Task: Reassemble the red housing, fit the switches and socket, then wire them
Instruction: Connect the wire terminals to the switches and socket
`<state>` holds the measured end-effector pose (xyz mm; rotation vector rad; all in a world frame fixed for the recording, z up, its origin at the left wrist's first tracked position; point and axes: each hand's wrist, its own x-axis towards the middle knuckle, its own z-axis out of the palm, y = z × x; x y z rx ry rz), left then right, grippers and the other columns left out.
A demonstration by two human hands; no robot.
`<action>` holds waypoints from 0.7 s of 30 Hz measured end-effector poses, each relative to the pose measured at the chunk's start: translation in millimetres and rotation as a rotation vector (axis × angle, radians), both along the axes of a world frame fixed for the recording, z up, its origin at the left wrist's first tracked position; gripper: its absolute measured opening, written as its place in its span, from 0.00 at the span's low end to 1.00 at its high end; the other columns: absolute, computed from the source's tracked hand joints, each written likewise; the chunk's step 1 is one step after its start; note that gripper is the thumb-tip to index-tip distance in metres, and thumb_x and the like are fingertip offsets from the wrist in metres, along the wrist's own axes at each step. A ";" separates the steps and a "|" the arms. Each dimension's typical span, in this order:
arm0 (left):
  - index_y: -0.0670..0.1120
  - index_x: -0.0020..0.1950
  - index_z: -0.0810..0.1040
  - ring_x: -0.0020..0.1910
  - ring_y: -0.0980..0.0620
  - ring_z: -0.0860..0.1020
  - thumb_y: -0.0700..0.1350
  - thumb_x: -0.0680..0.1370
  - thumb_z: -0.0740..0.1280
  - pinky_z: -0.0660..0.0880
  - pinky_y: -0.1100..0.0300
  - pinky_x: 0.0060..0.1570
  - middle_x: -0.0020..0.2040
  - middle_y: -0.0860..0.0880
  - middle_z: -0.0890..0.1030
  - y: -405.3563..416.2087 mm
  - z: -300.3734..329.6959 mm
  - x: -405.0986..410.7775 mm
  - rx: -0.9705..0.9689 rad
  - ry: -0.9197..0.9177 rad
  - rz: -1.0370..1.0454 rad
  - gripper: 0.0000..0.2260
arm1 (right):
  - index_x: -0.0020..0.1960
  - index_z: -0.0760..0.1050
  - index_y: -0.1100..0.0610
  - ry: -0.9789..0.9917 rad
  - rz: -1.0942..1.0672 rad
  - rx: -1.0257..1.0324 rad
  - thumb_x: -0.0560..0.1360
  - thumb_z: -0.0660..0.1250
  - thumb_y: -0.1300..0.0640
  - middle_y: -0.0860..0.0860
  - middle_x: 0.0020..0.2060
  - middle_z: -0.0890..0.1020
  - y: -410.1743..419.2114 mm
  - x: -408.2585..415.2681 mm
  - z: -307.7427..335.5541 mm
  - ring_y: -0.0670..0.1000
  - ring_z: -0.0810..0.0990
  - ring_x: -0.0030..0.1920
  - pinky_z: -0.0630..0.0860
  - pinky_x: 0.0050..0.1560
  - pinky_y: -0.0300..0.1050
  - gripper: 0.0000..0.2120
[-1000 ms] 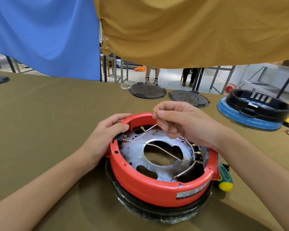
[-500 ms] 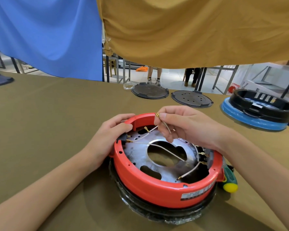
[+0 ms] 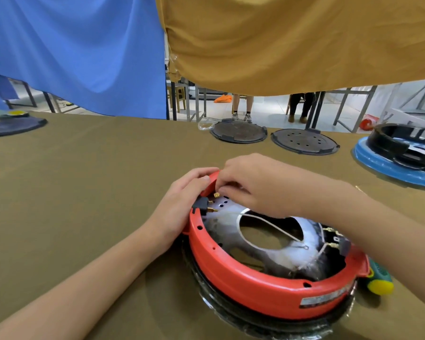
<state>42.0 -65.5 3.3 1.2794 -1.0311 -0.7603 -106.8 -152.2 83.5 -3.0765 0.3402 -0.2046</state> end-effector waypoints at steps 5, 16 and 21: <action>0.45 0.62 0.80 0.59 0.46 0.81 0.40 0.83 0.59 0.75 0.56 0.59 0.57 0.44 0.83 -1.3 0.2 0.3 -0.003 -0.007 -0.007 0.13 | 0.52 0.79 0.56 -0.015 -0.003 0.009 0.82 0.59 0.52 0.50 0.47 0.78 3.4 0.8 -10.3 0.50 0.75 0.48 0.68 0.51 0.45 0.12; 0.45 0.62 0.79 0.58 0.44 0.81 0.41 0.83 0.59 0.75 0.53 0.59 0.56 0.43 0.84 -1.7 0.2 -0.6 0.000 0.030 -0.012 0.12 | 0.46 0.82 0.48 -0.204 -0.013 0.169 0.76 0.71 0.53 0.39 0.37 0.76 0.0 -8.1 -14.6 0.39 0.75 0.40 0.67 0.42 0.28 0.02; 0.44 0.62 0.79 0.59 0.42 0.80 0.40 0.82 0.59 0.76 0.53 0.59 0.57 0.41 0.83 -2.1 1.1 -1.0 -0.012 0.052 -0.015 0.12 | 0.44 0.83 0.48 -0.238 -0.049 0.200 0.75 0.71 0.55 0.39 0.36 0.78 3.5 -7.0 -15.2 0.39 0.75 0.41 0.68 0.41 0.28 0.04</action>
